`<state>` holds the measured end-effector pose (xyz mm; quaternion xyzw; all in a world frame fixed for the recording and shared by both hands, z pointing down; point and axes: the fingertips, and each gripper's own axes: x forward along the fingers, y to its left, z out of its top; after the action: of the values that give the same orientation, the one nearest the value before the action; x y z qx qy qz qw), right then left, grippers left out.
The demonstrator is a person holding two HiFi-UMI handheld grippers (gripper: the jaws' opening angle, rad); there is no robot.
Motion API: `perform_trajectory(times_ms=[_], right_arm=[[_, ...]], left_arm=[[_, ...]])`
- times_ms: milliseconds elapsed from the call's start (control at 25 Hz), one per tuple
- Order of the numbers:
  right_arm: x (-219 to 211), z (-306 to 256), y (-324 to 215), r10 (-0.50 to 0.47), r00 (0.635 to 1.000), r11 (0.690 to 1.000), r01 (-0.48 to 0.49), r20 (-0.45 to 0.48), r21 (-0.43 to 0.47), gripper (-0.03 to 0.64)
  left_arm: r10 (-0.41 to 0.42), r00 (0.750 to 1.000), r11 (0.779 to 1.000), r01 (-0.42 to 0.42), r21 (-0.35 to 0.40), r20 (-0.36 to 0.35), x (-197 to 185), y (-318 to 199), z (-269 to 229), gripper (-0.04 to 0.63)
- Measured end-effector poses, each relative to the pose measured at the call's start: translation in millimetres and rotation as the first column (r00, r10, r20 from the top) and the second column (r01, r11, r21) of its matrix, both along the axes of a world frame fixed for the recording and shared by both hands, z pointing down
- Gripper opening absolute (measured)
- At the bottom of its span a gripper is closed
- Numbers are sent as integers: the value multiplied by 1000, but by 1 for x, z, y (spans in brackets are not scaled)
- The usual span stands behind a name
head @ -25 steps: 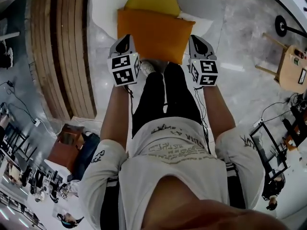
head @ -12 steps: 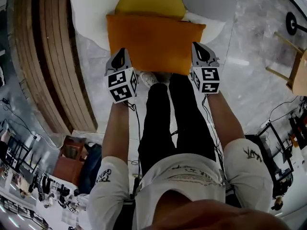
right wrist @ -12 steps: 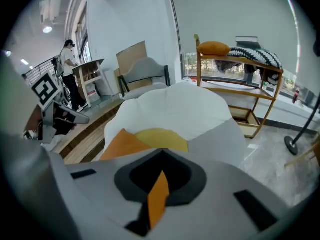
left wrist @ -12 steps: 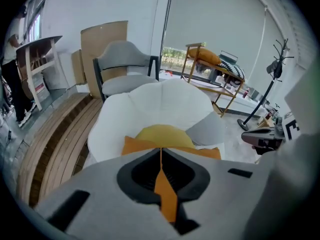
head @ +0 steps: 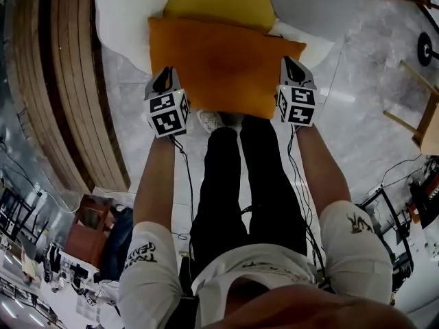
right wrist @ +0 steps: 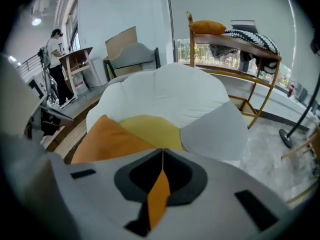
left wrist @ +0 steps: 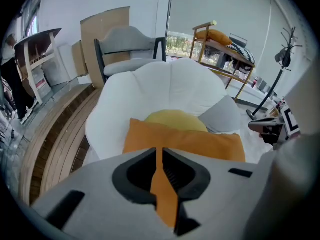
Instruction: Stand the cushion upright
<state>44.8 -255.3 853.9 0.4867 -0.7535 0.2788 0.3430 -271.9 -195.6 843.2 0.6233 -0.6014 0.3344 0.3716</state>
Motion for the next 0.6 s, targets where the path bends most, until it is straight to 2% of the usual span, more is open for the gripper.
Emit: perform_trajectory(times_ms=[120, 160, 200, 240, 280, 360, 480, 600], right_arm=[[4, 11, -2, 19, 1000, 1000, -19, 10, -12, 31], [5, 13, 0, 20, 1000, 1000, -19, 19, -19, 34], [6, 17, 3, 18, 999, 999, -17, 27, -32, 69], [7, 22, 7, 15, 999, 999, -13, 34, -52, 147], [8, 28, 10, 12, 999, 997, -9, 40, -76, 200], [14, 40, 16, 14, 999, 993, -9, 39, -119, 233], [25, 63, 31, 51, 998, 978, -40, 44, -207, 259], [34, 89, 49, 141, 986, 940, -106, 85, -323, 268]], left_arm=[[-6, 1000, 1000, 6, -23, -21, -3, -3, 22, 26], [-1, 1000, 999, 0, -33, -31, -2, -3, 29, 80], [8, 999, 999, -10, -43, -40, -1, -3, 35, 181], [20, 999, 998, -23, -52, -45, 1, -2, 40, 213], [34, 998, 998, -37, -58, -45, 2, -2, 45, 219], [67, 997, 995, -70, -74, -41, 5, -2, 56, 252], [101, 994, 987, -104, -125, -27, 6, 4, 75, 304], [88, 996, 982, -85, -171, 12, -5, 7, 86, 330]])
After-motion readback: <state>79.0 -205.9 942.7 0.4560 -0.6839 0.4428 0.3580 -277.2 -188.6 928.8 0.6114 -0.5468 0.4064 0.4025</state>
